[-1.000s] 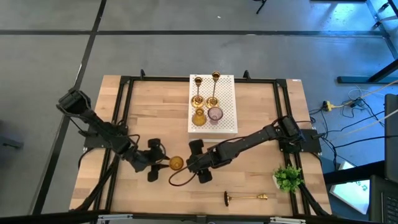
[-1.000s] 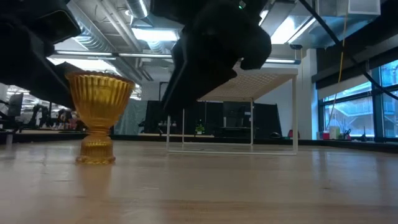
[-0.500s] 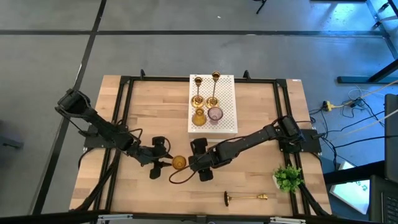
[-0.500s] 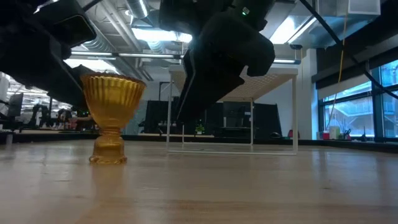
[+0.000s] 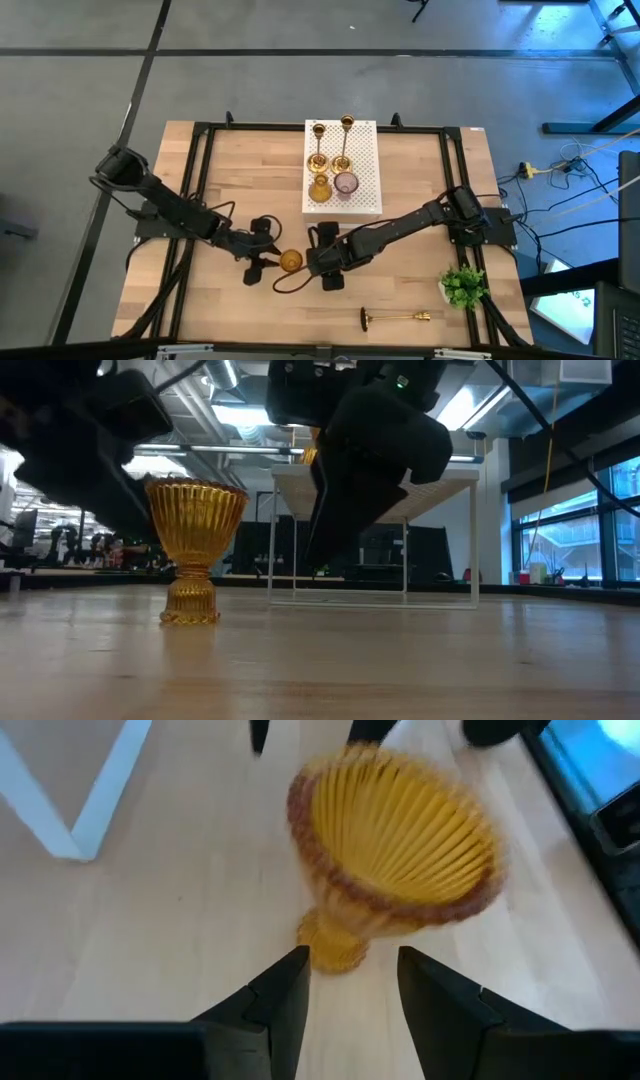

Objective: Pick & Place candle stick holders
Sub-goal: Put the yellow glass candlestick holder

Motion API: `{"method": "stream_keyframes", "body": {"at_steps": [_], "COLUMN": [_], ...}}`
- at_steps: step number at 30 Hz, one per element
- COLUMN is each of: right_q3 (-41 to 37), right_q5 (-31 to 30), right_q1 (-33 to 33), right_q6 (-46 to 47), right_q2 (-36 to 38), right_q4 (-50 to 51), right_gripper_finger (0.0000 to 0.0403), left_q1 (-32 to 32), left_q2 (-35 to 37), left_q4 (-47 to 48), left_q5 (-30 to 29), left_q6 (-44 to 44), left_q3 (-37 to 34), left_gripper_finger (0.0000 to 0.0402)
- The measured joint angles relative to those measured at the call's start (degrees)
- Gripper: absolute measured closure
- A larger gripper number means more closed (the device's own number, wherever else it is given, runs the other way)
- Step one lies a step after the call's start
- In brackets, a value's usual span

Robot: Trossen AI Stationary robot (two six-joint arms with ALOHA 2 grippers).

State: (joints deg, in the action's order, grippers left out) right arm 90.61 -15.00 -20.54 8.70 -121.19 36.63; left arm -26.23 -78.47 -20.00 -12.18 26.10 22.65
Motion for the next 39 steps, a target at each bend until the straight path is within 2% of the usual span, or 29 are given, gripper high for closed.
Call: {"method": "stream_keyframes", "body": {"at_steps": [8,14,21,30,39], "right_q3": [0.00,0.00,0.00,0.00,0.00], "right_q5": [0.04,0.20,0.20,0.20,0.18], "right_q1": [-0.15,-0.19,-0.25,-1.07,-1.46], "right_q6": [2.36,3.12,3.53,3.46,0.86], "right_q2": [0.00,0.00,0.00,0.00,0.13], "right_q4": [1.02,1.96,2.33,2.85,7.24], "right_gripper_finger": [0.0163,0.0163,0.0163,0.0163,0.0163], "left_q1": [0.98,1.23,2.85,3.62,3.62], "left_q2": [-7.61,-13.19,-18.06,-18.92,-12.74], "left_q4": [-9.60,-9.61,-9.43,-9.08,3.22], "left_q5": [3.48,3.72,8.03,8.69,15.25], "left_q6": [-1.90,-3.78,-7.36,-8.00,-4.15], "left_q3": [0.06,3.51,8.97,9.79,9.78], "left_gripper_finger": [0.0254,0.0254,0.0254,0.0254,0.0254]}}
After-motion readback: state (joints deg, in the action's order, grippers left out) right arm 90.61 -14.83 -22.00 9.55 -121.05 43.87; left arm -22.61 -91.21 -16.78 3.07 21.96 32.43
